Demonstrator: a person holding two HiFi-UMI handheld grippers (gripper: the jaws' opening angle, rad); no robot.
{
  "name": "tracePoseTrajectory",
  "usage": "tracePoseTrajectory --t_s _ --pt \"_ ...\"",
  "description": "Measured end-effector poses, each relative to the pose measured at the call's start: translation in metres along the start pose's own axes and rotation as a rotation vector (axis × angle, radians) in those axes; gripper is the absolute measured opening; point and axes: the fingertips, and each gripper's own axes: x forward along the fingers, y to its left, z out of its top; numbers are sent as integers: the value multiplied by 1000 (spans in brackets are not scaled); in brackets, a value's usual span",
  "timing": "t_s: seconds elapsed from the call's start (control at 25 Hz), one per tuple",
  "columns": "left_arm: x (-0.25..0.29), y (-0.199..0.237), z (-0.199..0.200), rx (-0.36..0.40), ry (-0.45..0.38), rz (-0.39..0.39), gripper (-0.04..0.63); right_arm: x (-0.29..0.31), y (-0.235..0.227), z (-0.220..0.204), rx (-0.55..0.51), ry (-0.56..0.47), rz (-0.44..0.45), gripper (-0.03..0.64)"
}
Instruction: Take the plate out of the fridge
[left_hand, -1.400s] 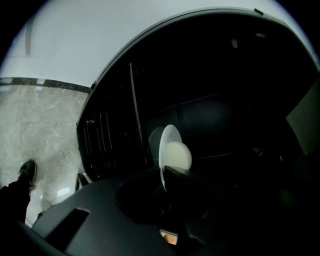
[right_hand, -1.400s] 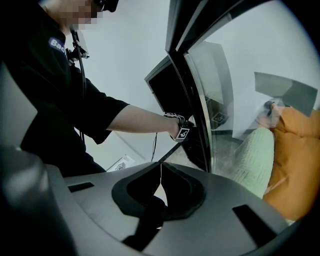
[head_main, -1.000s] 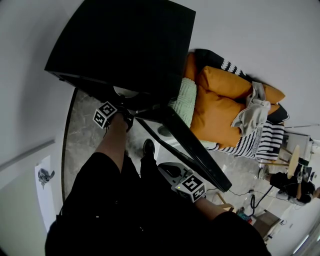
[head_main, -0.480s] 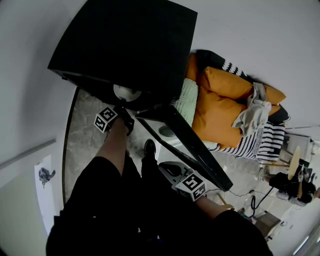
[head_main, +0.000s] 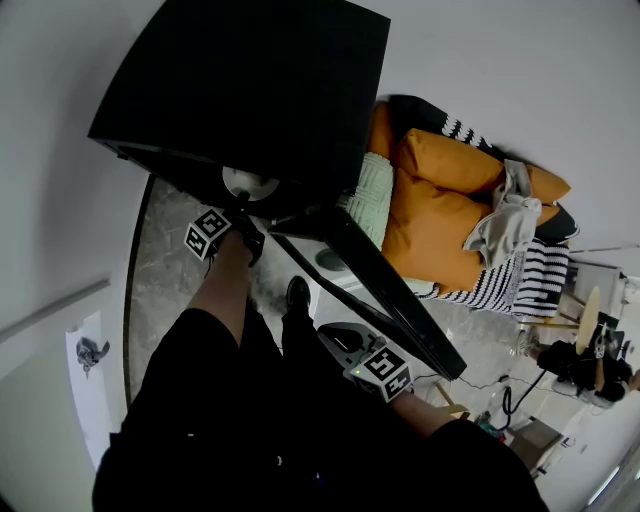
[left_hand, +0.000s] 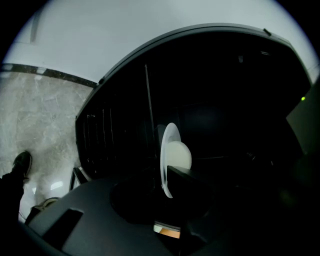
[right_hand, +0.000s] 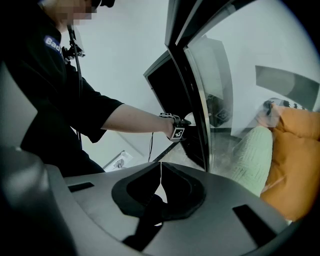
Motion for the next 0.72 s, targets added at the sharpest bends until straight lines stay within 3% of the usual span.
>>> tracePoseTrajectory --t_s 0.52,0.72 --pt "-4 1 -4 -82 4 -18 34 2 2 -6 3 24 6 12" --pt "-12 -5 -6 -86 -11 -91 20 1 3 -5 -9 24 10 12"
